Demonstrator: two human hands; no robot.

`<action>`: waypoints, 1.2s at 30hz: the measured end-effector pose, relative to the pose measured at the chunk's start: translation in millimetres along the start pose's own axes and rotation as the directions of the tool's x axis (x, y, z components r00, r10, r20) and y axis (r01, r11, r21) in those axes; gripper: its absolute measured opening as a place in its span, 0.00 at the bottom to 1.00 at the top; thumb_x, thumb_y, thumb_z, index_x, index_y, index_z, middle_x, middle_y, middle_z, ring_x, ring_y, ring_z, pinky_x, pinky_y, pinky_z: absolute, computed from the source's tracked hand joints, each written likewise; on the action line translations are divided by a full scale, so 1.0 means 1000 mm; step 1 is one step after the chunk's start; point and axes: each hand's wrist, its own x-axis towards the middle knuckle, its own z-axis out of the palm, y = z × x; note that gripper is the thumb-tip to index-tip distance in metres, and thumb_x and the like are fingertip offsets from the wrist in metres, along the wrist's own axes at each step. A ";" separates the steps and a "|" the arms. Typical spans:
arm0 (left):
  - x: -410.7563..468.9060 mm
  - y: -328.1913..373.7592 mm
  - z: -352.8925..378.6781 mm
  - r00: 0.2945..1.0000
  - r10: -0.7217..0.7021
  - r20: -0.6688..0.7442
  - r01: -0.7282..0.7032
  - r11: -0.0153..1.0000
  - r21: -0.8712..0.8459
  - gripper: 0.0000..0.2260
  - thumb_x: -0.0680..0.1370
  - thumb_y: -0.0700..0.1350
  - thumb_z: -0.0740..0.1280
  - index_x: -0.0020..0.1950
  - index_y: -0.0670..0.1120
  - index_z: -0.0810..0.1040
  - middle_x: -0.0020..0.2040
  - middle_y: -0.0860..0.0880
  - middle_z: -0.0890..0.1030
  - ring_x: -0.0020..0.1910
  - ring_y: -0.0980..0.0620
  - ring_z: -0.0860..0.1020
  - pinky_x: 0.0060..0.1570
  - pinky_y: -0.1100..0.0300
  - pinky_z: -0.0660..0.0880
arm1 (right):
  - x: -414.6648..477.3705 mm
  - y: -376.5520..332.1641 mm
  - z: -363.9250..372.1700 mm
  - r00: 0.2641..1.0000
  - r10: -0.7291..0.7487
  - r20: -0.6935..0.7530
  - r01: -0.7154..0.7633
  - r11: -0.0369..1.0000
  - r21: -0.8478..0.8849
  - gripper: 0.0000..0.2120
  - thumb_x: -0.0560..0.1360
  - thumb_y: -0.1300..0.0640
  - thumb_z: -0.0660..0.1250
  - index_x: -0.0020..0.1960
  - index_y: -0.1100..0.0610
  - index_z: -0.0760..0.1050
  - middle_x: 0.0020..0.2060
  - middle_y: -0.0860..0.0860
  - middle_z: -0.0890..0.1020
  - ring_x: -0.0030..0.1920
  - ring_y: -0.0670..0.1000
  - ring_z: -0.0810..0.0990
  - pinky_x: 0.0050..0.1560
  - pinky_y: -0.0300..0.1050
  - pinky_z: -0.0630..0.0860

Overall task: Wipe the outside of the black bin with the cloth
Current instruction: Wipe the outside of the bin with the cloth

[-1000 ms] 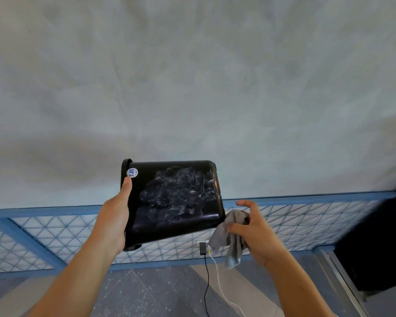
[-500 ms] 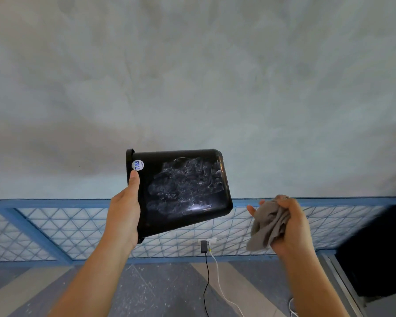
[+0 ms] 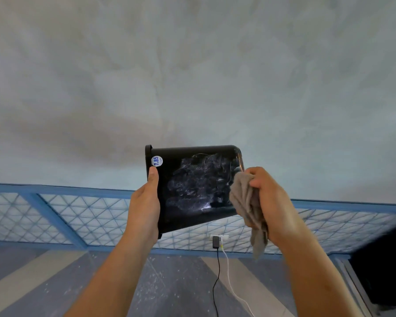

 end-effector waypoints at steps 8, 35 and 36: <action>0.029 0.020 -0.028 1.000 0.009 0.004 -0.009 1.000 -0.006 0.25 0.81 0.68 0.62 0.52 0.48 0.85 0.43 0.46 0.88 0.46 0.44 0.86 0.42 0.50 0.85 | 0.021 0.040 0.093 0.905 -0.373 0.204 0.393 0.553 -0.735 0.11 0.81 0.57 0.68 0.61 0.47 0.73 0.55 0.44 0.75 0.51 0.42 0.77 0.53 0.40 0.78; 0.087 0.040 -0.061 0.983 0.108 0.149 -0.108 0.994 -0.003 0.29 0.82 0.66 0.62 0.52 0.40 0.85 0.43 0.41 0.87 0.43 0.40 0.85 0.46 0.47 0.81 | 0.096 0.071 0.184 0.757 -0.629 0.174 0.454 0.316 -0.833 0.06 0.79 0.66 0.68 0.53 0.60 0.82 0.52 0.53 0.77 0.43 0.52 0.80 0.42 0.50 0.82; 0.087 0.040 -0.060 0.983 0.107 0.152 -0.106 0.994 -0.012 0.32 0.82 0.67 0.62 0.54 0.36 0.82 0.40 0.40 0.83 0.40 0.40 0.82 0.42 0.50 0.79 | 0.090 0.077 0.184 0.757 -0.627 0.183 0.458 0.310 -0.833 0.06 0.78 0.67 0.68 0.53 0.60 0.82 0.51 0.53 0.77 0.41 0.52 0.80 0.40 0.50 0.81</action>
